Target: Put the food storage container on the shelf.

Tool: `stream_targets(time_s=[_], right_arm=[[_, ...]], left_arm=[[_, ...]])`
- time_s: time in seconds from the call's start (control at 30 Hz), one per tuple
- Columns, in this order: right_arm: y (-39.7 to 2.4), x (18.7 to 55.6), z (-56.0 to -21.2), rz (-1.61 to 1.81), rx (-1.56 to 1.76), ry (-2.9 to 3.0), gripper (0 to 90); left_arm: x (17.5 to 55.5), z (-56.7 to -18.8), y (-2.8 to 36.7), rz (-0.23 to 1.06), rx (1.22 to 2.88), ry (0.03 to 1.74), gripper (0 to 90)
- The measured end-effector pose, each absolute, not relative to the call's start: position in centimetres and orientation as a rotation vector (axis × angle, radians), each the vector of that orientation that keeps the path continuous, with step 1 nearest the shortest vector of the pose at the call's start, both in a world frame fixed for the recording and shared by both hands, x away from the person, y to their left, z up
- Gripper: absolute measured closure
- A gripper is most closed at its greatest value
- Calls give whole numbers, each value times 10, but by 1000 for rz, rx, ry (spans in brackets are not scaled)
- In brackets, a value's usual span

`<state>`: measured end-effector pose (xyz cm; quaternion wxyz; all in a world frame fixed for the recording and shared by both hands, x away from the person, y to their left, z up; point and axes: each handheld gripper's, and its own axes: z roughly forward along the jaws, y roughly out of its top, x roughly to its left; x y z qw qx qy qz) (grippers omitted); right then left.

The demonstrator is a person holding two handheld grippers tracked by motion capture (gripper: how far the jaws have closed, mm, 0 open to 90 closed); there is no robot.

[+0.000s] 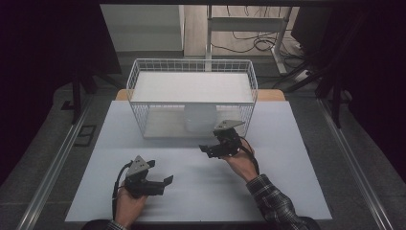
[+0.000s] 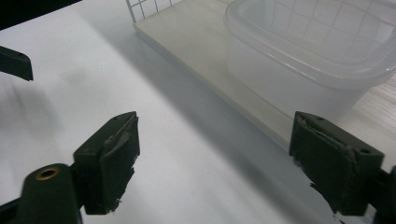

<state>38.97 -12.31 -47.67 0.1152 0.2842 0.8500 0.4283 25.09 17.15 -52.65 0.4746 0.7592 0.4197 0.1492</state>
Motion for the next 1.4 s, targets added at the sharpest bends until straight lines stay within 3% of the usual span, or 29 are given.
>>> stream_targets(time_s=[0.63, 1.4], right_arm=[[-144, 362, -475, 1278, 853, 2472, 5], [-166, 327, -482, 1261, 853, 2502, 3]], left_arm=[[250, -526, 169, 349, 1866, 1004, 60], [250, -526, 169, 332, 1871, 1005, 60]])
